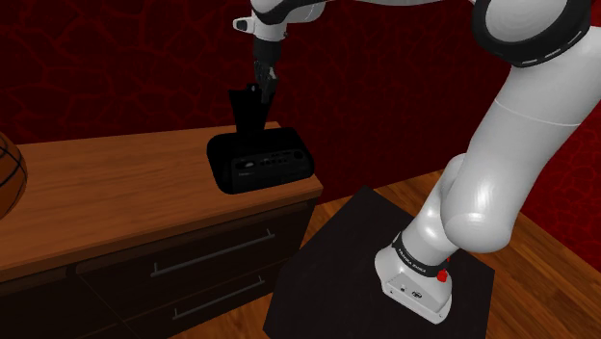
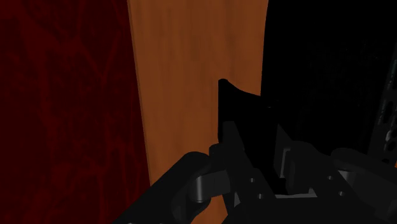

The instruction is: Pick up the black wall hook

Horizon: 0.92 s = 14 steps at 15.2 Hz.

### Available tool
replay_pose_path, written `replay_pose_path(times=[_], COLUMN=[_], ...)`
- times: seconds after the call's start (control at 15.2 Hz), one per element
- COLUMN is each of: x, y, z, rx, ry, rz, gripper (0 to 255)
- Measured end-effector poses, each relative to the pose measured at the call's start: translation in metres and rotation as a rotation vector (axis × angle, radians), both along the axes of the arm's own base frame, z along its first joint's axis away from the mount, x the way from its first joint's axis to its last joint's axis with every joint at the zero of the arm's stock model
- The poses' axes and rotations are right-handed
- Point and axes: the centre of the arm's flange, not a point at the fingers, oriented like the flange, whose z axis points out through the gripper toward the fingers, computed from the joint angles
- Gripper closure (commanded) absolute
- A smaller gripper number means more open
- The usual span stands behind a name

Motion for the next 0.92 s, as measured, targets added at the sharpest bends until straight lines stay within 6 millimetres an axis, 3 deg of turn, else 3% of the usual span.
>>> replay_pose_path(times=[0.4,0.92], x=[0.0,-0.001], y=[0.0,-0.001], z=[0.002,0.042], rx=[0.0,0.0], ry=[0.0,0.0], rz=[0.0,0.0], gripper=[255,255])
